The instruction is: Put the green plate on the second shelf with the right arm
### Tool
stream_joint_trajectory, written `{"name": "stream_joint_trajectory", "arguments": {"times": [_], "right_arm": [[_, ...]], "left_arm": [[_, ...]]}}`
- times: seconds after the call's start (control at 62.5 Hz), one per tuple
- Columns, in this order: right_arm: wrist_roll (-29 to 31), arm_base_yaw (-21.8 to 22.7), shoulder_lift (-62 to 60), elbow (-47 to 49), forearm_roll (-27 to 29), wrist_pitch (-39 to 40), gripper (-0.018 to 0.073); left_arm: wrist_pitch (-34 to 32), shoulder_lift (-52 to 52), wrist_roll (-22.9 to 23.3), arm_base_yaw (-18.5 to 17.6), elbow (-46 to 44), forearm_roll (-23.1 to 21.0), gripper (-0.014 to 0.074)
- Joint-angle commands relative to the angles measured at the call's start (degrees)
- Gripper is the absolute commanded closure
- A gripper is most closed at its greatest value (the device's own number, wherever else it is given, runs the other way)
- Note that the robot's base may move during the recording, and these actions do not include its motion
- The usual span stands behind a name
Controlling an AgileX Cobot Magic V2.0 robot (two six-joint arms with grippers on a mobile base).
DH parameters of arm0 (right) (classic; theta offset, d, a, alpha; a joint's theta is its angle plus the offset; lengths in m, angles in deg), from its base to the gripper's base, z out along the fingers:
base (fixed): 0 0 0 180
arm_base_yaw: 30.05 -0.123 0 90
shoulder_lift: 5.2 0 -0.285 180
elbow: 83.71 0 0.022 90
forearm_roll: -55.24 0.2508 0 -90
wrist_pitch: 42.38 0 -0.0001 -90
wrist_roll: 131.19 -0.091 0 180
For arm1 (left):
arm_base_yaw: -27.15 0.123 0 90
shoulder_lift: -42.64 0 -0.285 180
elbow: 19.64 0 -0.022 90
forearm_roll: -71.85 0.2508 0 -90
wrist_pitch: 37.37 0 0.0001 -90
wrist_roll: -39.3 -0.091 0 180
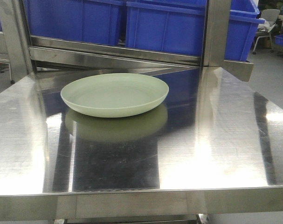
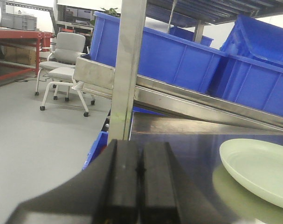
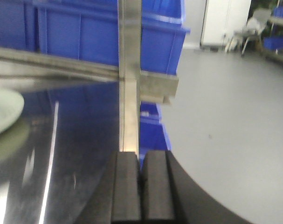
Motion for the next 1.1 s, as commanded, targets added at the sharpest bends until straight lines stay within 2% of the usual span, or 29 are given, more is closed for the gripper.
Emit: {"name": "stream_joint_trajectory", "arguments": {"times": [0.0, 0.192, 0.272, 0.352, 0.4, 0.528, 0.64, 0.737, 0.849, 0.993, 1.041, 1.089], "right_arm": [[0.1, 0.1, -1.0, 1.1, -0.5, 10.3, 0.0510], [-1.5, 0.0, -1.0, 1.1, 0.5, 18.2, 0.0510], [-8.6, 0.0, -1.0, 1.2, 1.3, 19.7, 0.0510], [-16.3, 0.0, -0.6, 2.8, 0.7, 17.6, 0.0510], [-19.4, 0.0, 0.2, 4.7, -2.0, 15.7, 0.0510], [-24.8, 0.0, 5.4, 11.5, -13.8, 14.7, 0.0510], [-28.8, 0.0, 14.7, 18.7, -24.1, 16.6, 0.0510], [-35.6, 0.0, 25.5, 24.5, -32.3, 18.3, 0.0510], [-44.8, 0.0, 36.7, 28.6, -38.7, 22.8, 0.0510], [-57.0, 0.0, 50.0, 32.7, -40.8, 30.8, 0.0510], [-57.9, 0.0, 53.2, 34.2, -43.6, 31.0, 0.0510], [-57.9, 0.0, 56.7, 36.3, -49.3, 31.1, 0.0510]], "left_arm": [[-4.6, 1.0, 0.2, 0.0, 2.3, -0.3, 0.0466], [-4.6, 1.0, 0.2, 0.0, 2.3, -0.3, 0.0466], [-4.6, 1.0, 0.2, 0.0, 2.3, -0.3, 0.0466], [-4.6, 1.0, 0.2, 0.0, 2.3, -0.3, 0.0466], [-4.6, 1.0, 0.2, 0.0, 2.3, -0.3, 0.0466], [-4.6, 1.0, 0.2, 0.0, 2.3, -0.3, 0.0466], [-4.6, 1.0, 0.2, 0.0, 2.3, -0.3, 0.0466], [-4.6, 1.0, 0.2, 0.0, 2.3, -0.3, 0.0466], [-4.6, 1.0, 0.2, 0.0, 2.3, -0.3, 0.0466], [-4.6, 1.0, 0.2, 0.0, 2.3, -0.3, 0.0466], [-4.6, 1.0, 0.2, 0.0, 2.3, -0.3, 0.0466], [-4.6, 1.0, 0.2, 0.0, 2.3, -0.3, 0.0466]]}}
